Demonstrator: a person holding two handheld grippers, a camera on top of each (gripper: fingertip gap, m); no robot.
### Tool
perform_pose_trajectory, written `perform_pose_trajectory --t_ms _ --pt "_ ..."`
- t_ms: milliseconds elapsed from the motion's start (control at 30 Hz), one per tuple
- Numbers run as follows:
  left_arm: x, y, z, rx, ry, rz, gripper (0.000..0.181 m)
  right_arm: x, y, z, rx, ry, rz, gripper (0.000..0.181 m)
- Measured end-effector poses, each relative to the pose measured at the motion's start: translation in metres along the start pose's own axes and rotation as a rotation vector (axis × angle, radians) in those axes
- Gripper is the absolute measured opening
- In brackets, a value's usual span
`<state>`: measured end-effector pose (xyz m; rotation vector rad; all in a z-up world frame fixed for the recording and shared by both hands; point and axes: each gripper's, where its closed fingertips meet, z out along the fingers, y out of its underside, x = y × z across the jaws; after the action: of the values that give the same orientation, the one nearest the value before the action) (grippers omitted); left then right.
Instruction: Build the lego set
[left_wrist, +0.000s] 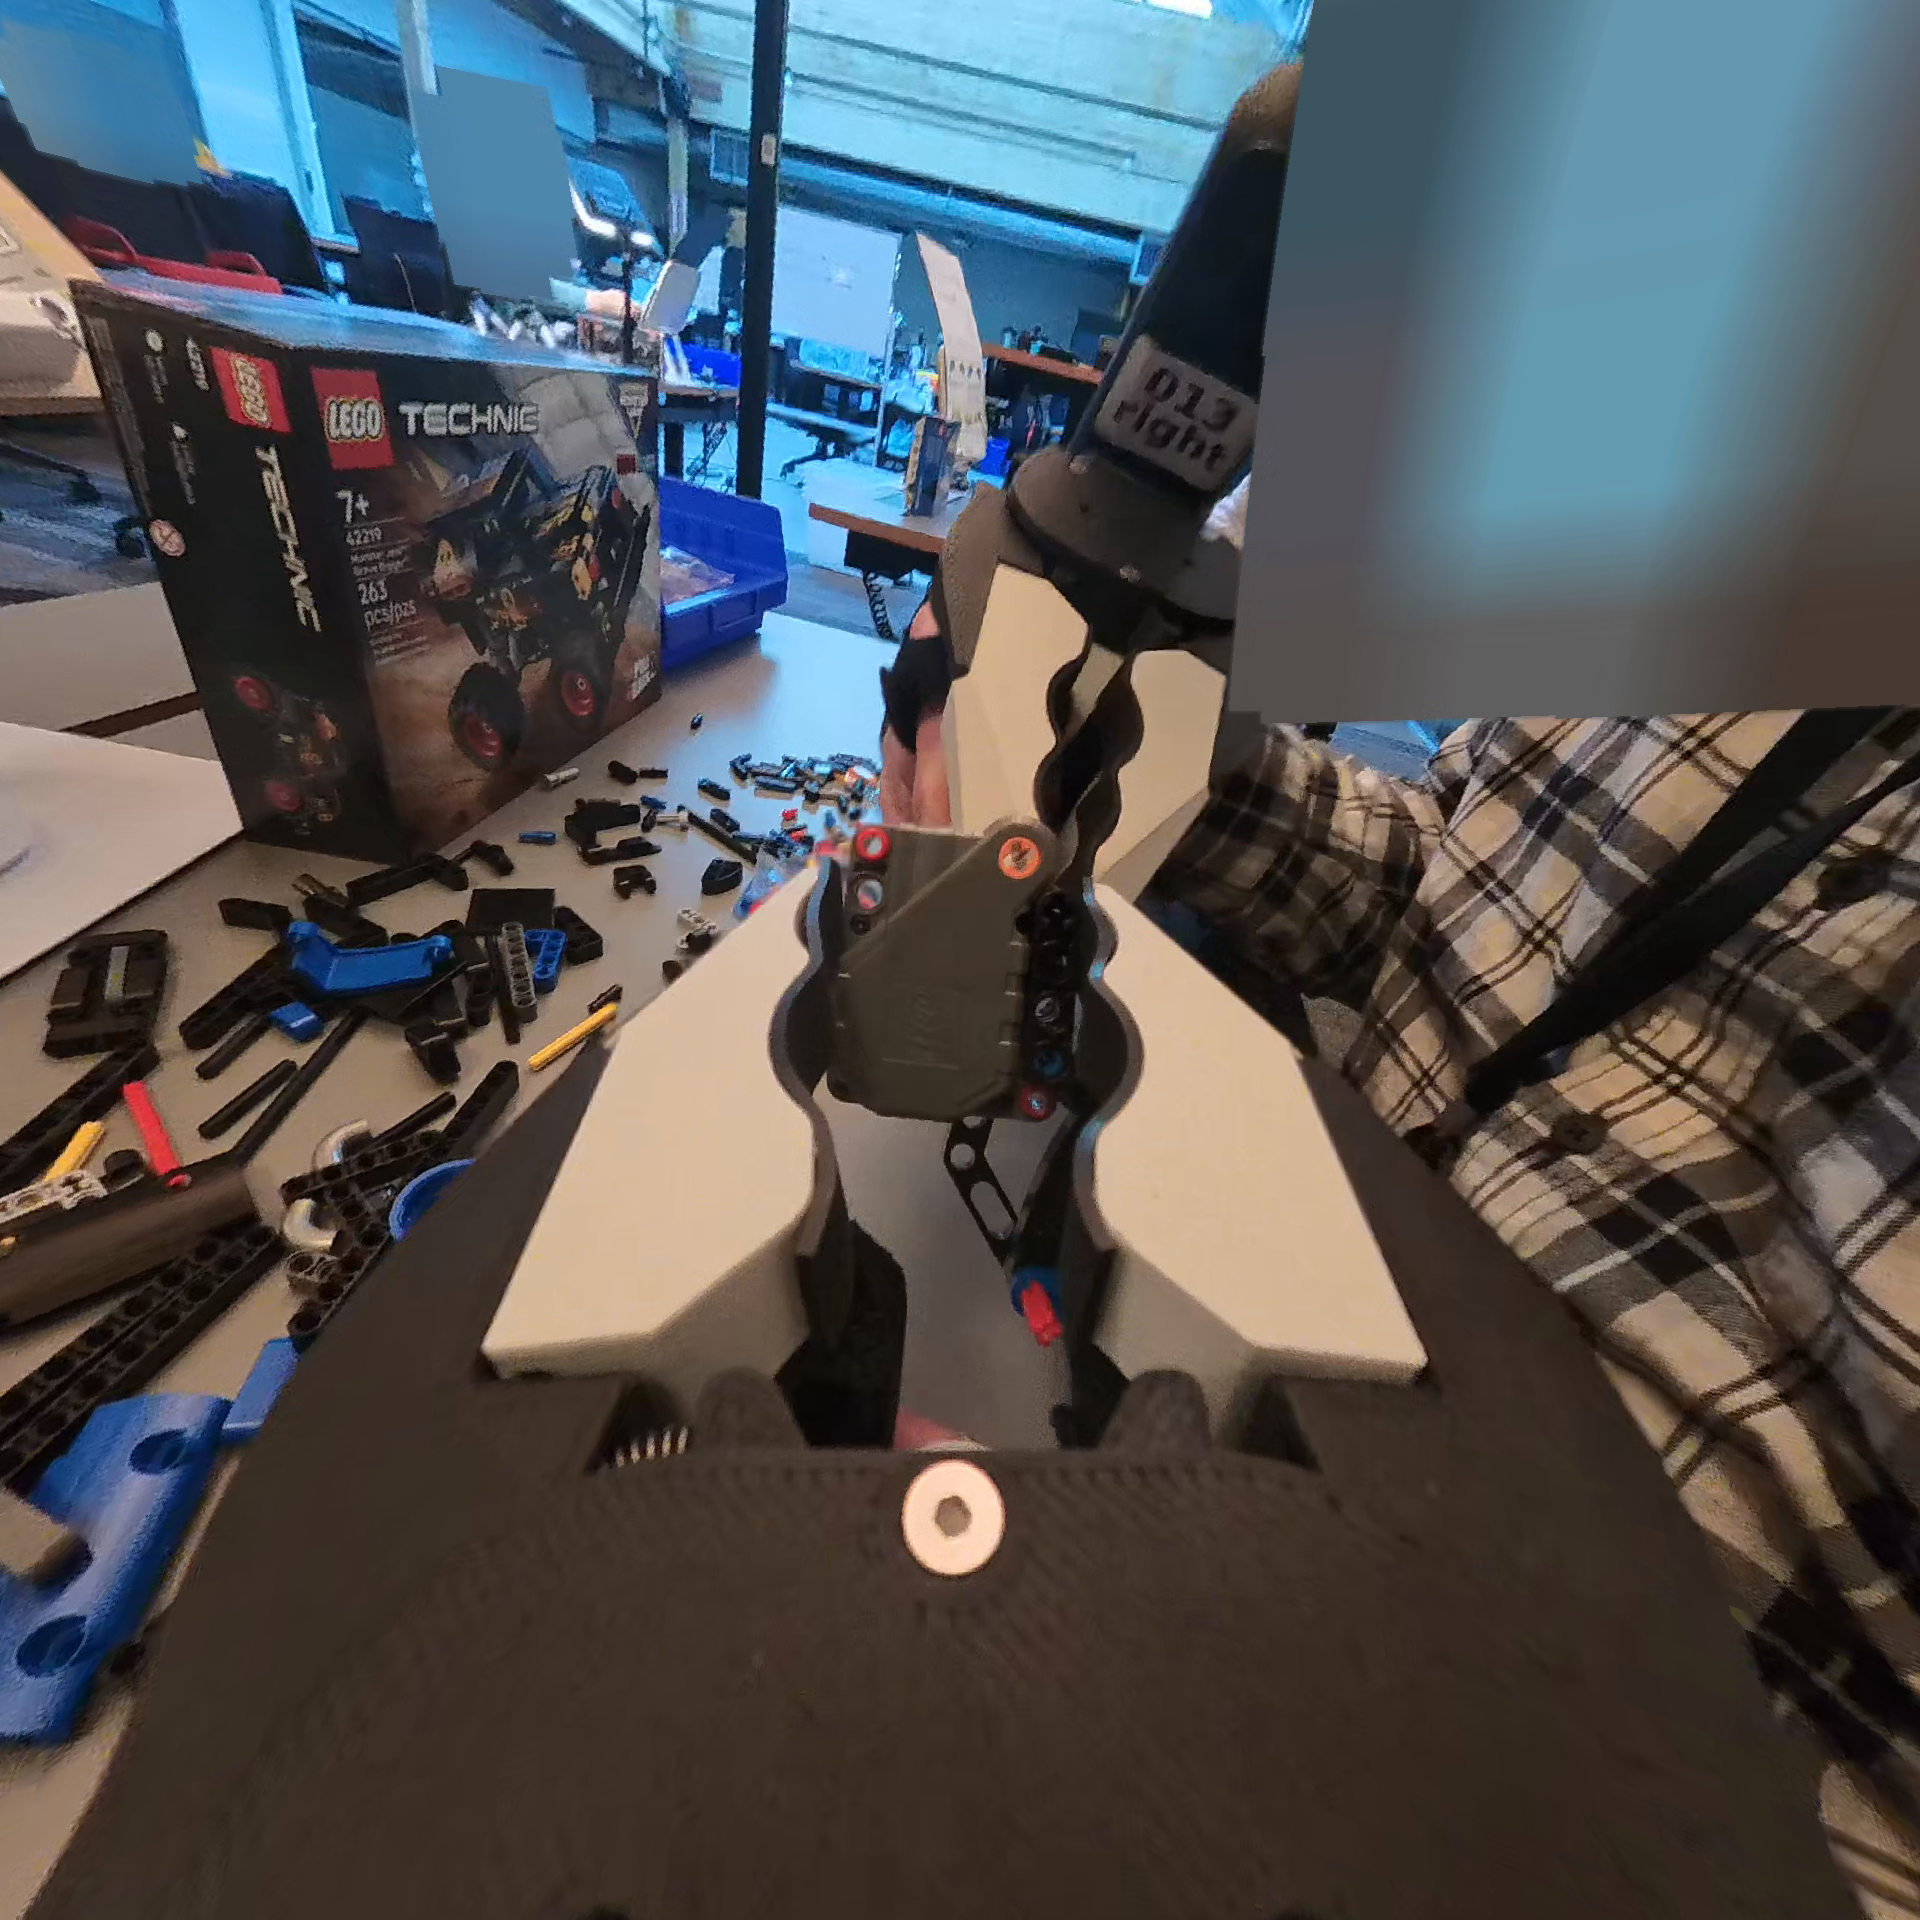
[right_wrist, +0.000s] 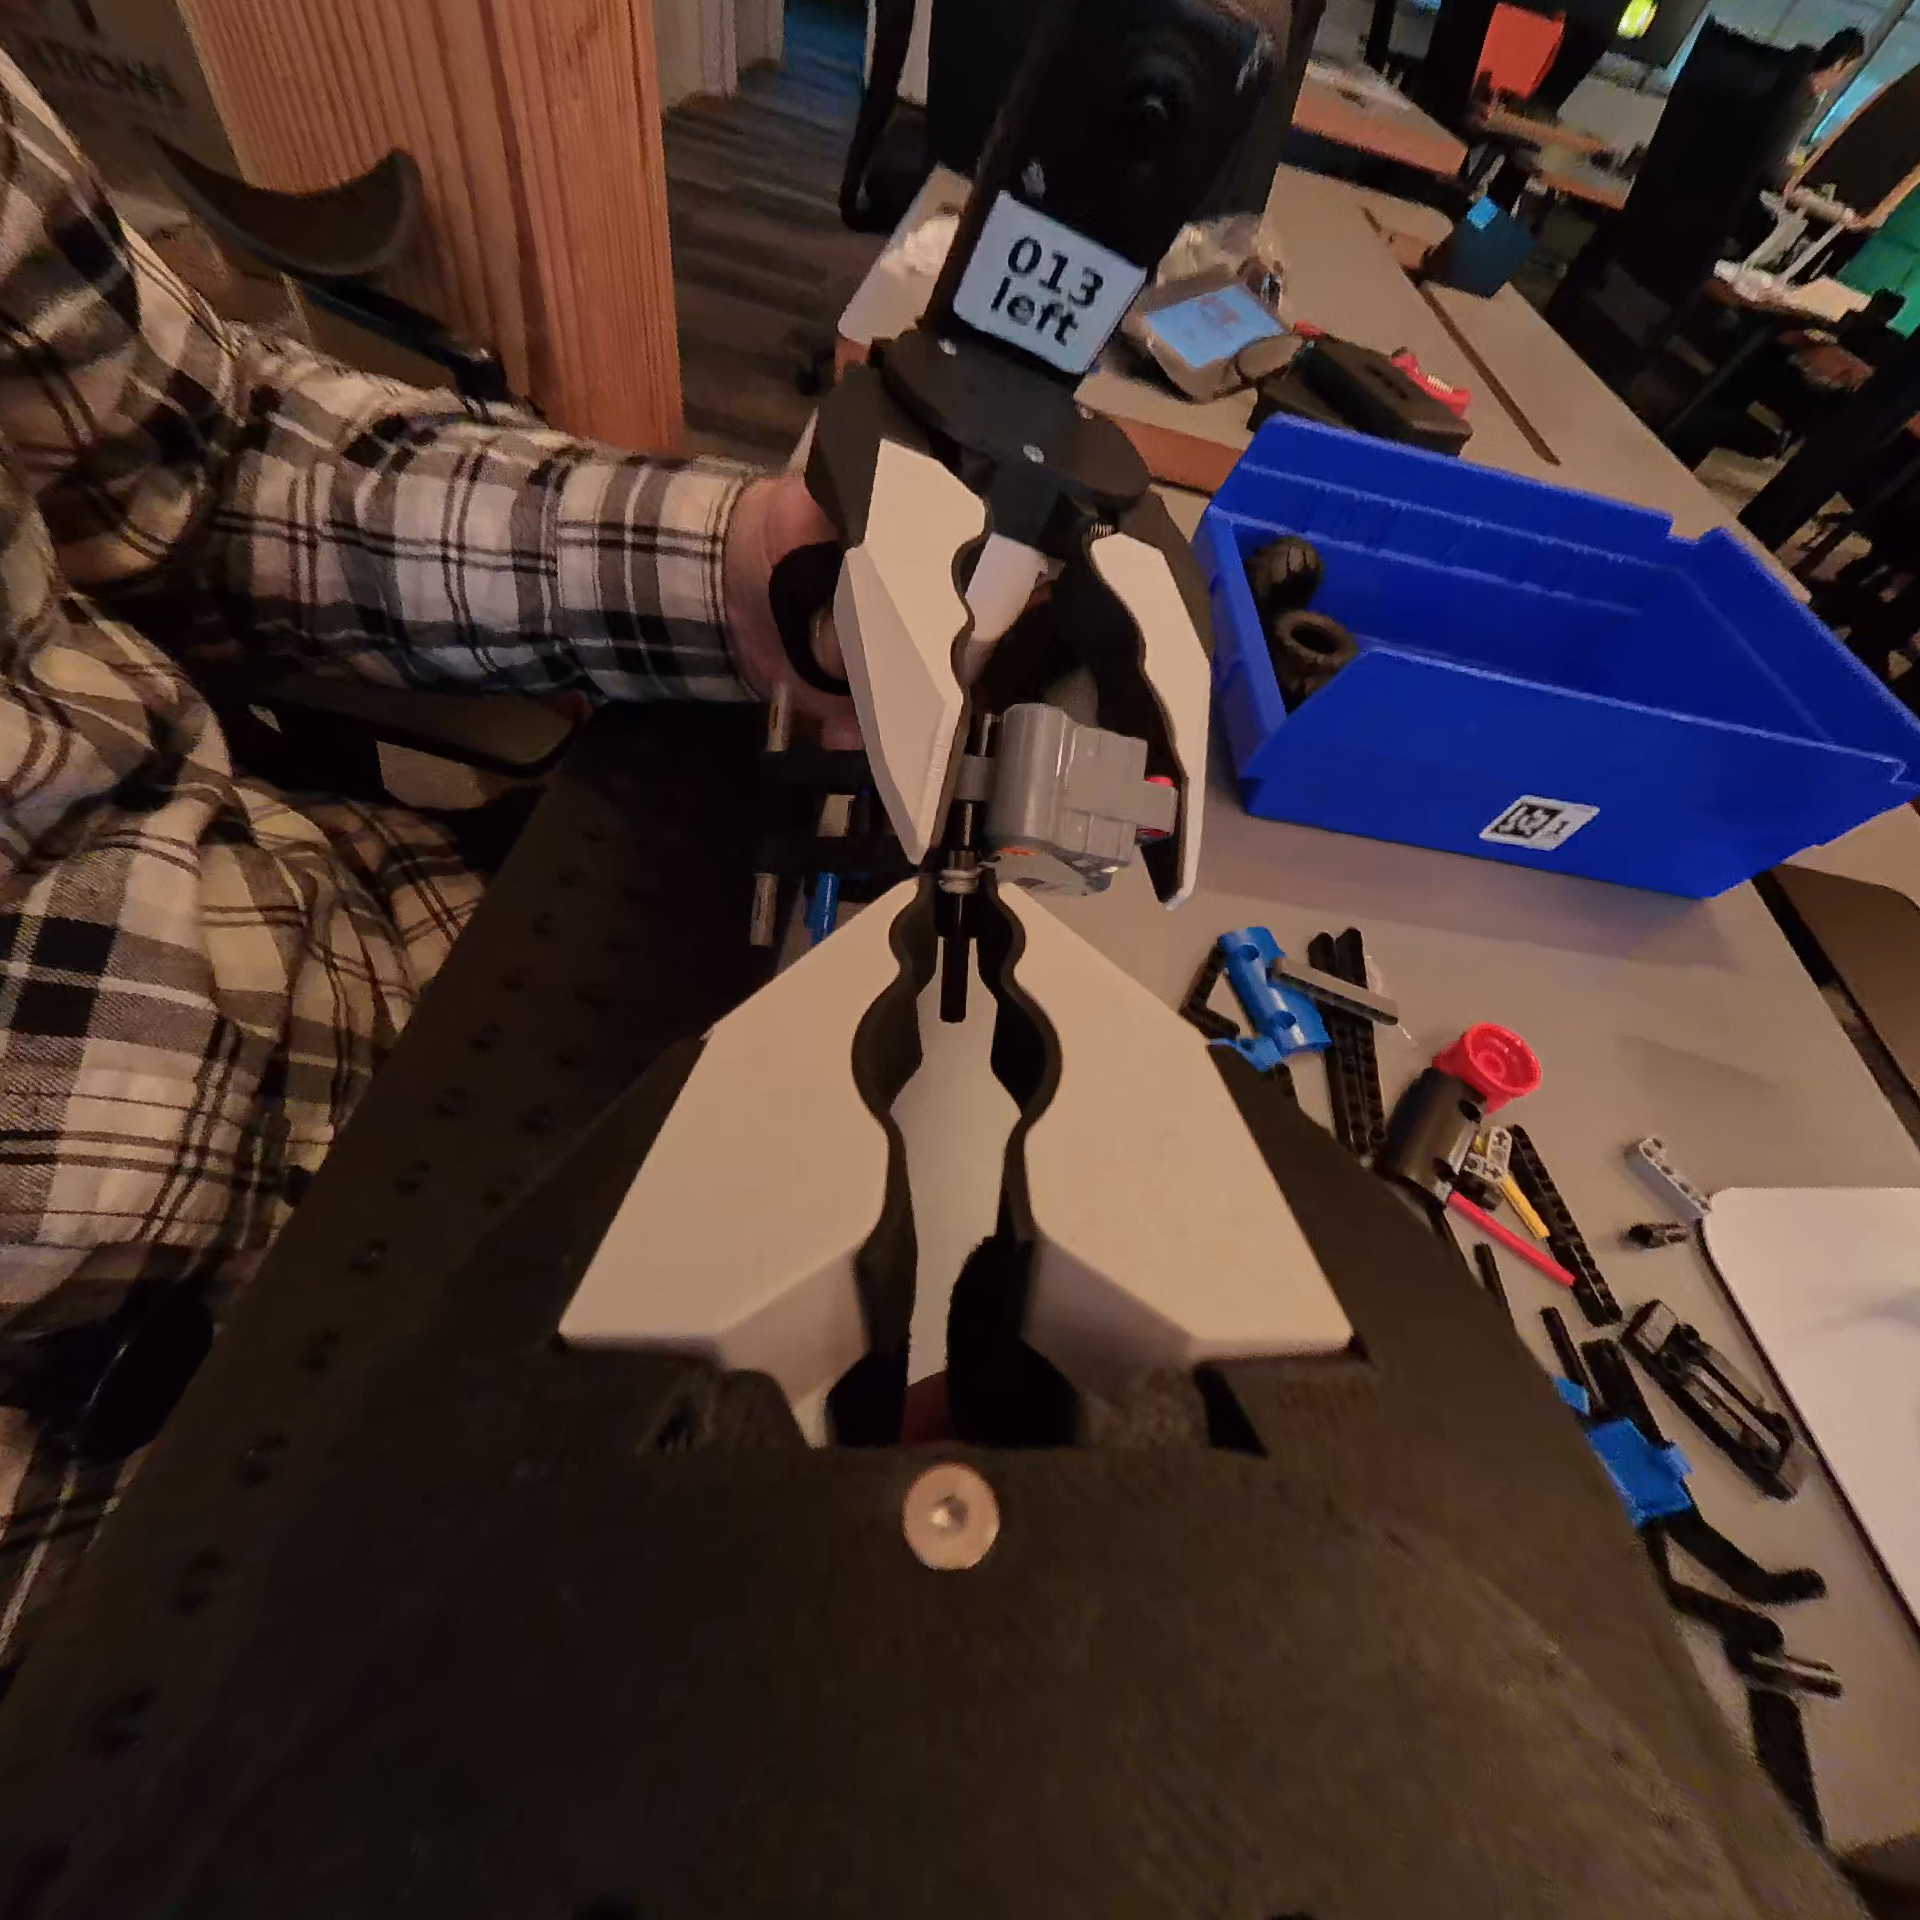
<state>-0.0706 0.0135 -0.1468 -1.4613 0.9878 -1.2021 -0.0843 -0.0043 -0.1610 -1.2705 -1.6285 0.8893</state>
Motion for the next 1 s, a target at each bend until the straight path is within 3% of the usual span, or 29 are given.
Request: perform_pose_trajectory --t_ms 367,500,667,733,1000 --pt "-0.007 0.004 0.000 -0.005 -0.034 0.013 0.041 0.005 0.006 0.005 -0.055 0.021 0.026 0.004" --pt "-0.001 -0.011 -0.008 0.117 0.032 -0.045 0.041 0.006 -0.013 0.003 0.066 0.039 0.047 0.007" --pt "-0.003 -0.017 -0.011 0.153 0.033 -0.048 0.041 0.012 -0.020 -0.007 0.144 0.055 0.098 0.017" --pt "-0.002 -0.017 -0.011 0.153 0.038 -0.054 0.041 0.014 -0.020 -0.012 0.156 0.080 0.071 0.006" --pt "-0.005 -0.026 -0.016 0.224 0.093 -0.157 0.041 0.017 -0.018 -0.008 0.042 0.222 -0.154 0.008"
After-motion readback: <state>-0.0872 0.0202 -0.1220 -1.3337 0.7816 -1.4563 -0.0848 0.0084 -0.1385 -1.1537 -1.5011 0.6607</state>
